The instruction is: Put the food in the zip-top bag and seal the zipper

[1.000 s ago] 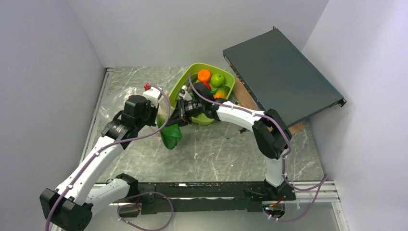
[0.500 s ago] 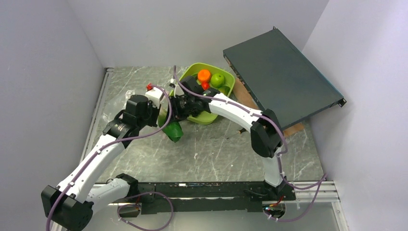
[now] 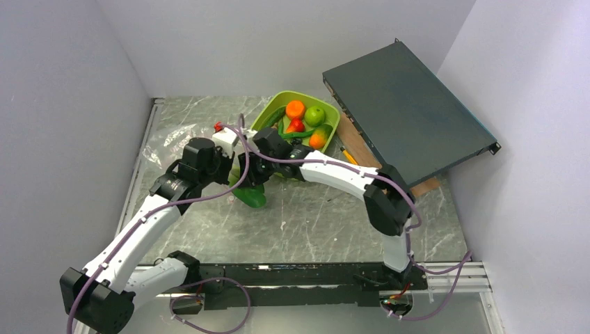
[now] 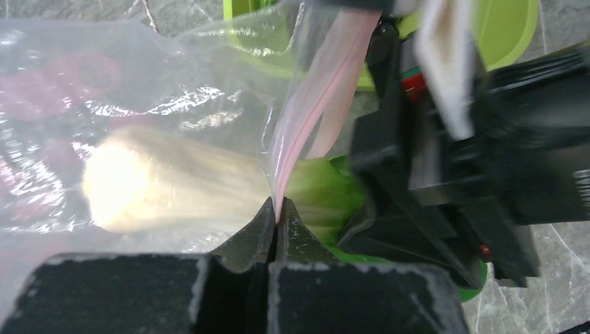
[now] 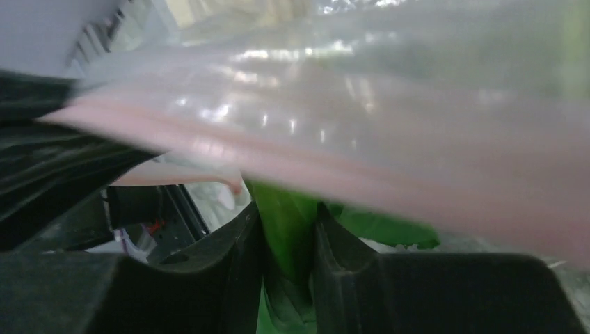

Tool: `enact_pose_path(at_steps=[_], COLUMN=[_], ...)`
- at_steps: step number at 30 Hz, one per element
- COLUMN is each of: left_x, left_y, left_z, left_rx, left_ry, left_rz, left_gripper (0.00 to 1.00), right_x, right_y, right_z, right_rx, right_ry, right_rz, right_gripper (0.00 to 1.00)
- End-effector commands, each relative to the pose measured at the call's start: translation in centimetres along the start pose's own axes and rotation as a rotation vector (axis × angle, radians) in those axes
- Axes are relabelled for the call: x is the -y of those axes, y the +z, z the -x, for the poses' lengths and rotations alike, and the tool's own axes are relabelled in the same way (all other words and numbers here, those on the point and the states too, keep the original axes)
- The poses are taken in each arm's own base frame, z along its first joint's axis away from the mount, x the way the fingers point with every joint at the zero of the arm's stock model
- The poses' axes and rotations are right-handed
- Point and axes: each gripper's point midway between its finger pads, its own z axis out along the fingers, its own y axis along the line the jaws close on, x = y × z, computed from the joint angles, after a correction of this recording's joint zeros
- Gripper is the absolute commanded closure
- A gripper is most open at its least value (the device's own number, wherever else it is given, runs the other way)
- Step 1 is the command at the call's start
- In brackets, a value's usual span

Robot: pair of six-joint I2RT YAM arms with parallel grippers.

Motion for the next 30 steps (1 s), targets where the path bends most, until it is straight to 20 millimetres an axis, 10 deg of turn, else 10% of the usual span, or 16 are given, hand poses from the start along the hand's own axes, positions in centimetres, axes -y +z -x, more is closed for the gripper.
enact_pose_path(at_steps=[1, 19, 27, 30], left_x=[0.5, 0.6, 0.5, 0.6], left_y=[0.0, 0.3, 0.4, 0.3], left_z=[2.0, 1.9, 1.8, 1.9], left_rx=[0.073, 0.06, 0.055, 0.059], left_ry=[-0.009, -0.064, -0.077, -0.076], left_rz=[-0.03, -0.047, -0.057, -0.064], left_gripper=[1.0, 1.0, 1.0, 1.0], right_x=[-3.9, -1.3, -4.5, -4.5], right_y=[-4.2, -6.5, -5.6, -4.2], right_z=[7.2, 1.0, -1.7, -2.0], right_rx=[0.358, 0.303, 0.264, 0.281], right_ry=[0.058, -0.089, -0.167, -0.213], right_rz=[0.197, 0.104, 0.124, 0.062], right_gripper=[0.69, 0.28, 0.2, 0.01])
